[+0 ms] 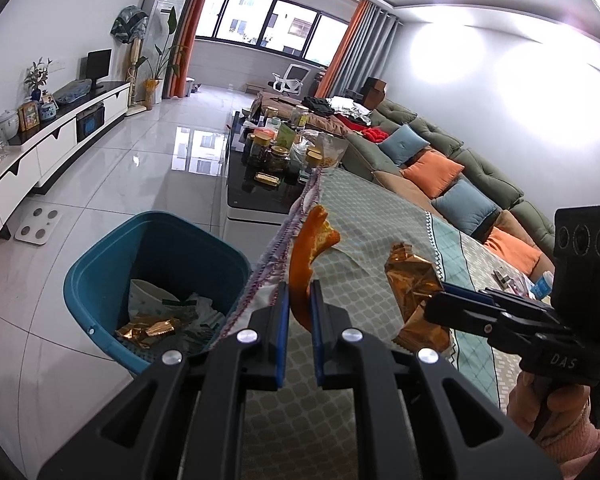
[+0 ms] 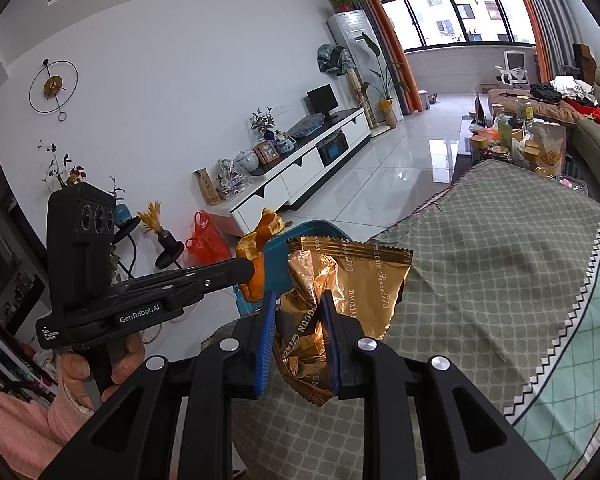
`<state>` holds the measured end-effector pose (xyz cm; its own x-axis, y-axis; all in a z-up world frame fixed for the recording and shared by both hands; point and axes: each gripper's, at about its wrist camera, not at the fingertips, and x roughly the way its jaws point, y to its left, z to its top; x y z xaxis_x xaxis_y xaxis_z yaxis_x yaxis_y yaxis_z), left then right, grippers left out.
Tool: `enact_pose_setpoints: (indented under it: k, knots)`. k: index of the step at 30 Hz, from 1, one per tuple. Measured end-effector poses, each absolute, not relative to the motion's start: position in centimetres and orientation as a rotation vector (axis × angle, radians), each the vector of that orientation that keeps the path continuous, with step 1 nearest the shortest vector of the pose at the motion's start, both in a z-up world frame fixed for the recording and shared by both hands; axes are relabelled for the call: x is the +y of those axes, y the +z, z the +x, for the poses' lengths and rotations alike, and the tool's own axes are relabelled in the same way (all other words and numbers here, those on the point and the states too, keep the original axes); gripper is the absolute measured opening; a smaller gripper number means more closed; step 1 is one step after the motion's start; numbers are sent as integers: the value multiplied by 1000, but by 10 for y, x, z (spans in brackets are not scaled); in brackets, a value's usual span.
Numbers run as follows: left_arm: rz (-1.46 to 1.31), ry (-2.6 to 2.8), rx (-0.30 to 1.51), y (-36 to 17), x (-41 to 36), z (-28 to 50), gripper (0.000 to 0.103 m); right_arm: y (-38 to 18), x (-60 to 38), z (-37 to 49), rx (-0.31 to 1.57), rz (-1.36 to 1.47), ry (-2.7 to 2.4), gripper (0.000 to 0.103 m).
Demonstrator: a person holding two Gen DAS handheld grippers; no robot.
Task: Collect trash
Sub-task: 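Carry the foil wrapper and orange peel in both tools over the teal bin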
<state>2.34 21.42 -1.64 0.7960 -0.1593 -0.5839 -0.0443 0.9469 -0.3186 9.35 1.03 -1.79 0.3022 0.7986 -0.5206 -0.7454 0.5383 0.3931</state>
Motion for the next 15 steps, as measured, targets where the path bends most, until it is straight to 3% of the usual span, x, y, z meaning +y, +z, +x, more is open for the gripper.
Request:
enact_pose_setpoints:
  k: [15]
  knots:
    - [-339,-24,638,-13,228,20,11,-21,25,99,757,68,1046,23]
